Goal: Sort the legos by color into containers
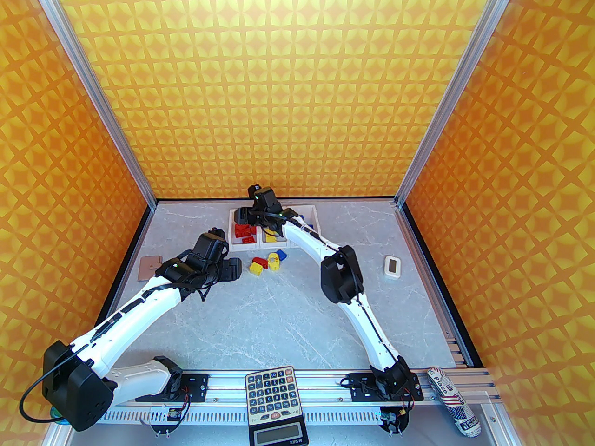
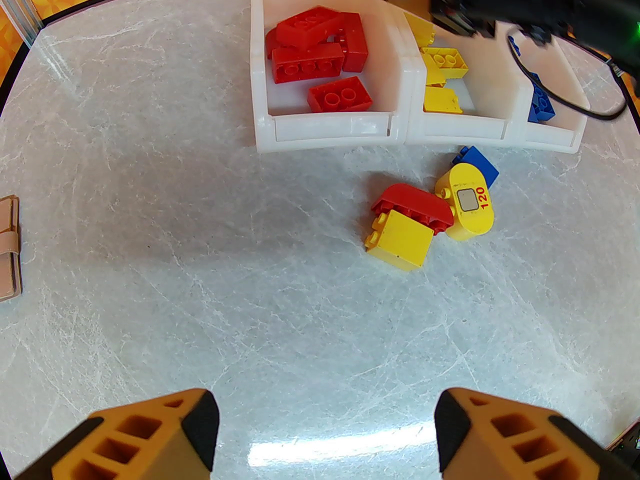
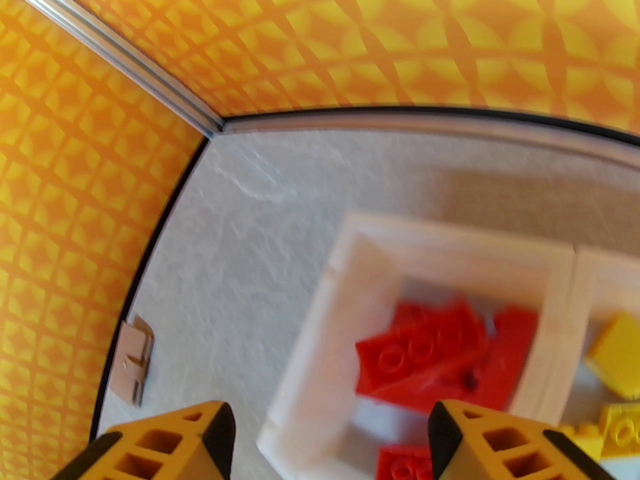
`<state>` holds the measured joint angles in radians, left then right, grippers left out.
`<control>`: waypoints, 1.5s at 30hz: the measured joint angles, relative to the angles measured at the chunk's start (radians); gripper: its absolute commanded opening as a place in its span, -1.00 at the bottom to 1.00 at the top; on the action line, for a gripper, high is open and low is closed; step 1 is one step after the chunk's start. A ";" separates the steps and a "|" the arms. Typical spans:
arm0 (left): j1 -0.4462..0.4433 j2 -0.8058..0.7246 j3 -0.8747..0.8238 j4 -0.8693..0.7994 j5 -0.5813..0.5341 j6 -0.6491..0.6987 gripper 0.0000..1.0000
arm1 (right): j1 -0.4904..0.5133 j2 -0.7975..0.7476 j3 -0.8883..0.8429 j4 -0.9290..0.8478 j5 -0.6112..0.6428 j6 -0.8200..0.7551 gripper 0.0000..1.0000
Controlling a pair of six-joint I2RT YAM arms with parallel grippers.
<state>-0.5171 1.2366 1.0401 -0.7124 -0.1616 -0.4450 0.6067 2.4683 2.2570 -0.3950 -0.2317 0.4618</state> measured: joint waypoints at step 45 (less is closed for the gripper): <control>-0.007 0.692 0.299 0.097 0.158 0.174 0.41 | 0.001 -1.407 -1.428 -0.107 0.434 -0.182 0.51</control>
<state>-0.5240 1.9289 1.3396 -0.6159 -0.0032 -0.2710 0.6075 1.0611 0.8291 -0.5022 0.2024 0.2794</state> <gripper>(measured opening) 0.707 0.751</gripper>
